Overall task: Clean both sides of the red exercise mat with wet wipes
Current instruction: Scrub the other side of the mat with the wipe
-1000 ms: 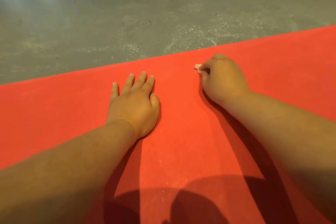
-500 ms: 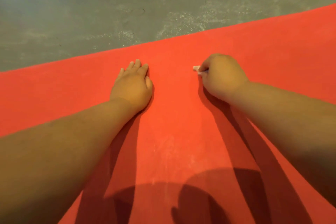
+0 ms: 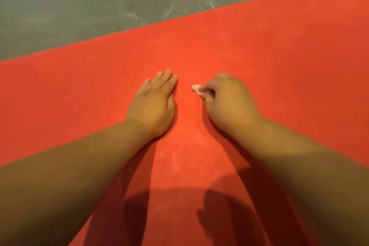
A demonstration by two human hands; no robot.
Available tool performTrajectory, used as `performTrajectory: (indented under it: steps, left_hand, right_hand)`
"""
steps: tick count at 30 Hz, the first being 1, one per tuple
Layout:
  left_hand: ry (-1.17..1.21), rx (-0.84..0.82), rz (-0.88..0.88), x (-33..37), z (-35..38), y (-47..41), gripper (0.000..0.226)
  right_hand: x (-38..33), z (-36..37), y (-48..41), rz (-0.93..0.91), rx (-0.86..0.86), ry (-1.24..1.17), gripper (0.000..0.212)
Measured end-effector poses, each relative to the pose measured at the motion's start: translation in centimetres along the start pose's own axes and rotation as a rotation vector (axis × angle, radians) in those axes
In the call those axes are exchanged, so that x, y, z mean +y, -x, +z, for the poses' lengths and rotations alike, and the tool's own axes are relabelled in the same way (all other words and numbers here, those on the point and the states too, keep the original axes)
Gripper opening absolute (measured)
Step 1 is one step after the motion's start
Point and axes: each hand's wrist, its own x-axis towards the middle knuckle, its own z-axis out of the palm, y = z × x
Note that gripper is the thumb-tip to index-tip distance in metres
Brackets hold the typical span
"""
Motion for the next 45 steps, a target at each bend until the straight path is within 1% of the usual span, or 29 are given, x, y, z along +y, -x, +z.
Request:
performTrajectory:
  steps: [1, 3, 5, 6, 7, 9, 10, 12, 14, 16, 18, 20, 21, 24, 25, 26, 27, 28, 30, 32, 33, 34, 36, 37, 38, 39, 40, 42, 45]
  left_hand:
    - [0.018, -0.003, 0.002, 0.1, -0.1, -0.1, 0.067]
    - [0.047, -0.018, 0.001, 0.1, -0.3, -0.2, 0.063]
    - [0.052, -0.033, -0.005, -0.1, -0.4, -0.3, 0.053]
    - [0.042, -0.044, -0.001, -0.1, -0.5, -0.2, 0.051]
    - [0.025, -0.064, 0.007, -0.1, -0.6, -0.1, 0.052]
    - [-0.001, -0.126, 0.008, 0.0, -0.9, 0.4, 0.052]
    - [-0.004, -0.166, 0.002, 0.0, -1.1, 0.6, 0.052]
    - [-0.001, -0.275, -0.009, -0.1, -1.8, 0.7, 0.054]
    - [-0.013, -0.38, -0.003, -0.1, -2.7, 0.8, 0.057]
    - [-0.043, -0.426, 0.008, -0.1, -3.2, 1.3, 0.057]
    - [-0.075, -0.412, 0.018, 0.1, -3.1, 2.3, 0.057]
    - [-0.116, -0.377, 0.017, 0.7, -2.7, 3.7, 0.056]
    - [-0.142, -0.367, 0.012, 1.0, -2.5, 4.3, 0.055]
    - [-0.207, -0.37, -0.057, 2.4, -2.1, 5.7, 0.056]
    - [-0.203, -0.367, -0.091, 3.1, -1.9, 5.9, 0.056]
    - [-0.183, -0.352, -0.111, 4.1, -1.7, 6.1, 0.057]
    - [-0.157, -0.324, -0.1, 5.4, -1.3, 6.2, 0.056]
    - [-0.135, -0.285, -0.052, 6.8, -0.9, 6.2, 0.056]
    - [-0.094, -0.222, 0.088, 9.7, 0.1, 5.7, 0.055]
    - [-0.026, -0.218, 0.156, 12.3, 1.0, 5.0, 0.053]
    - [0.012, -0.232, 0.165, 13.4, 1.4, 4.7, 0.053]
    - [0.046, -0.251, 0.174, 14.4, 1.8, 4.5, 0.052]
    - [0.061, -0.272, 0.203, 16.4, 2.6, 4.4, 0.051]
    - [0.044, -0.268, 0.212, 17.4, 3.0, 4.5, 0.051]
    - [0.025, -0.256, 0.221, 18.4, 3.4, 4.6, 0.051]
    - [0.009, -0.245, 0.234, 19.4, 3.9, 4.6, 0.051]
    - [0.0, -0.234, 0.247, 20.3, 4.4, 4.7, 0.052]
    - [-0.022, -0.202, 0.257, 21.6, 5.4, 4.9, 0.053]
    - [-0.07, -0.125, 0.234, 22.1, 6.3, 5.1, 0.054]
  right_hand:
    - [-1.6, 0.4, 1.8, -0.082, -0.024, -0.05, 0.018]
    - [-3.1, 0.2, 4.5, -0.185, -0.127, -0.132, 0.017]
    - [-2.5, -0.7, 4.6, -0.235, -0.203, -0.141, 0.018]
    - [-1.7, -0.9, 4.1, -0.236, -0.192, -0.103, 0.018]
    - [-0.6, -1.1, 3.3, -0.188, -0.135, -0.053, 0.018]
    - [1.4, -1.7, 1.6, 0.035, -0.012, 0.017, 0.02]
    - [1.6, -1.6, 1.2, 0.141, 0.018, 0.017, 0.021]
    - [-0.1, -0.7, 2.2, 0.238, -0.005, -0.012, 0.023]
    - [-3.1, 0.4, 4.7, 0.186, -0.04, -0.069, 0.02]
    - [-5.9, 1.0, 7.9, 0.036, -0.091, -0.131, 0.018]
    - [-7.1, 0.5, 10.4, -0.102, -0.168, -0.17, 0.019]
    - [-5.5, -0.4, 10.4, -0.162, -0.188, -0.107, 0.021]
    - [-4.0, -1.0, 9.7, -0.132, -0.155, -0.051, 0.021]
    - [2.5, -3.7, 7.5, 0.155, 0.04, 0.099, 0.02]
    - [3.5, -4.4, 7.6, 0.235, 0.068, 0.109, 0.02]
    - [3.5, -4.5, 8.1, 0.269, 0.066, 0.108, 0.02]
    - [2.7, -4.4, 9.1, 0.262, 0.04, 0.098, 0.02]
    - [1.3, -4.0, 10.5, 0.224, 0.014, 0.068, 0.018]
    - [-1.2, -3.9, 13.9, 0.081, -0.055, 0.003, 0.014]
    - [0.1, -5.0, 15.2, -0.017, -0.147, 0.01, 0.01]
    - [2.1, -6.0, 14.6, -0.013, -0.14, 0.045, 0.01]
    - [4.6, -7.0, 13.9, 0.041, -0.089, 0.082, 0.012]
    - [9.9, -9.5, 13.1, 0.255, 0.078, 0.16, 0.016]
    - [12.0, -10.5, 13.2, 0.368, 0.139, 0.16, 0.017]
    - [13.0, -10.9, 13.8, 0.437, 0.175, 0.144, 0.018]
    - [12.8, -10.7, 14.7, 0.464, 0.188, 0.132, 0.018]
    - [11.9, -10.2, 15.6, 0.461, 0.188, 0.114, 0.017]
    - [9.4, -9.5, 17.8, 0.376, 0.176, 0.046, 0.015]
    - [8.4, -9.3, 20.7, 0.184, 0.039, -0.034, 0.017]
